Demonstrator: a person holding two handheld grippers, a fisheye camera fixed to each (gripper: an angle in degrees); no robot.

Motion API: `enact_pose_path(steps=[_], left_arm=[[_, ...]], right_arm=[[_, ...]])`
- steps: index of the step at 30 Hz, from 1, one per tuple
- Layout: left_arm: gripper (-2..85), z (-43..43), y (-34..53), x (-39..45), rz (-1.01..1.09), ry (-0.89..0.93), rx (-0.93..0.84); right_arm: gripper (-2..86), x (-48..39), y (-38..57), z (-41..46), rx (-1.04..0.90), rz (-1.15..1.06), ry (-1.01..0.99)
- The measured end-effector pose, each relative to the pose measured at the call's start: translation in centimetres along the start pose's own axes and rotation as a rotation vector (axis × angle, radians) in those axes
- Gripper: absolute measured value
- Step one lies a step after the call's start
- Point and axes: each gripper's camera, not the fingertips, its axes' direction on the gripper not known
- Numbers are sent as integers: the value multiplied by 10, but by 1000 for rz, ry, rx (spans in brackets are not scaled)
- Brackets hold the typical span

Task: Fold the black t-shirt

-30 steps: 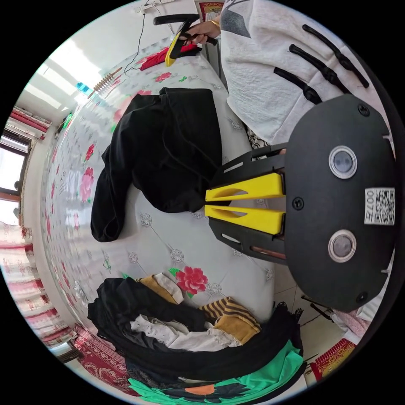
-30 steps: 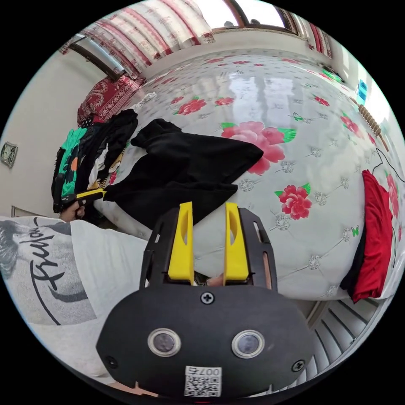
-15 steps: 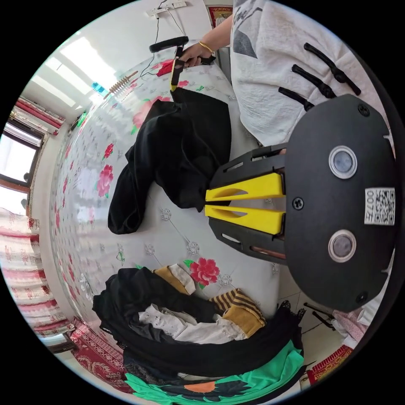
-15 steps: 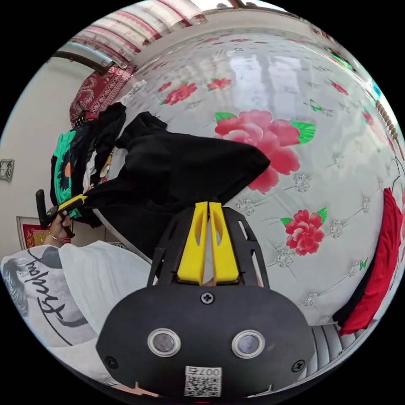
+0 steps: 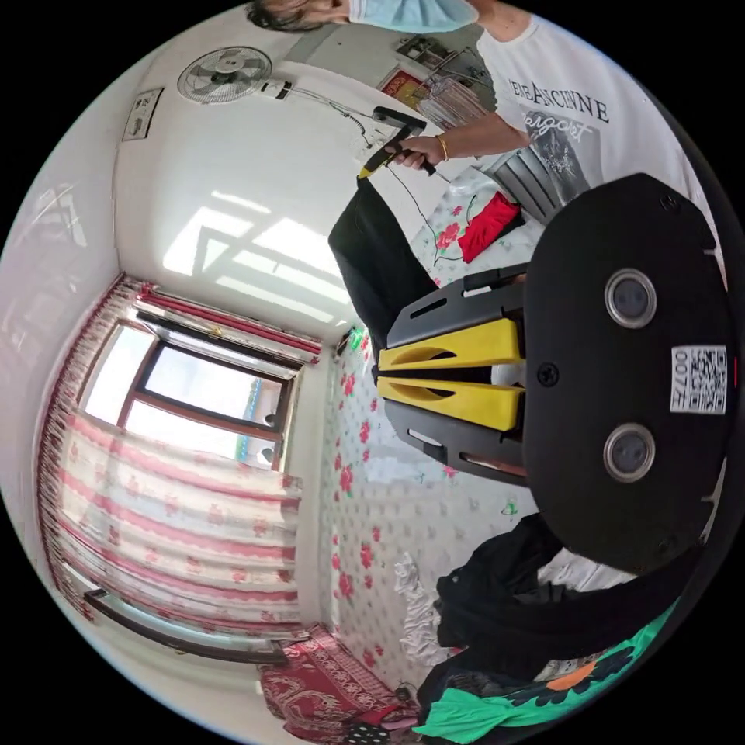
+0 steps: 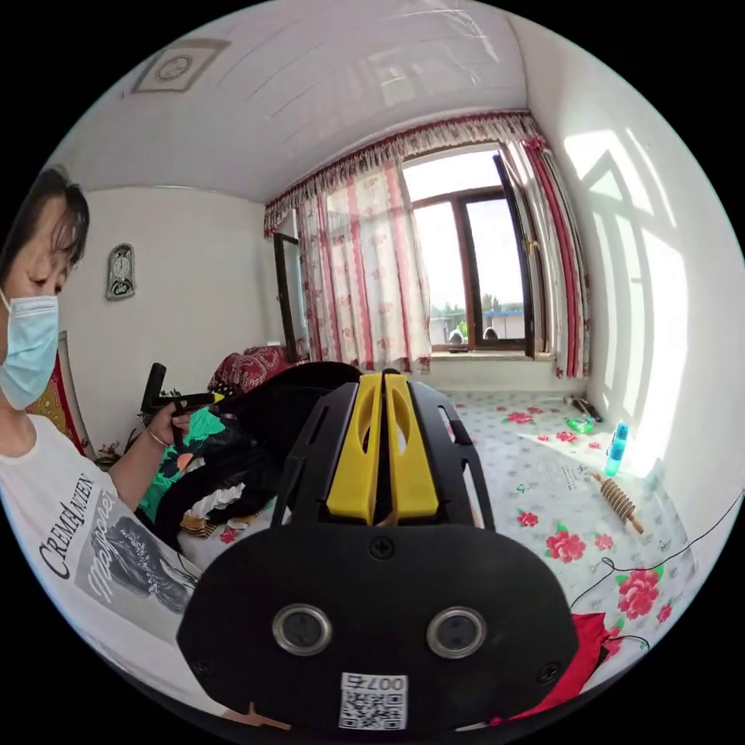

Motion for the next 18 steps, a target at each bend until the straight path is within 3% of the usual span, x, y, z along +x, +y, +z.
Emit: enact_pose_path(steps=[5, 7, 10, 15, 18], left_arm=[[-9, -47, 35, 11, 12, -73, -17], [-9, -38, 61, 8, -8, -115, -90], [-9, 13, 126, -18, -123, -154, -285], [-9, 128, 286, -72, -439, -221, -875], [-9, 131, 335, -85, -573, -225, -975]], right_arm=[[-3, -4, 45, -48, -94, 8, 0], [-3, 2, 88, -52, -229, 69, 25], [-3, 24, 168, -23, -465, 235, 39], [-3, 54, 320, 49, -908, 505, -22], [-3, 55, 373, 64, -1075, 577, -49]])
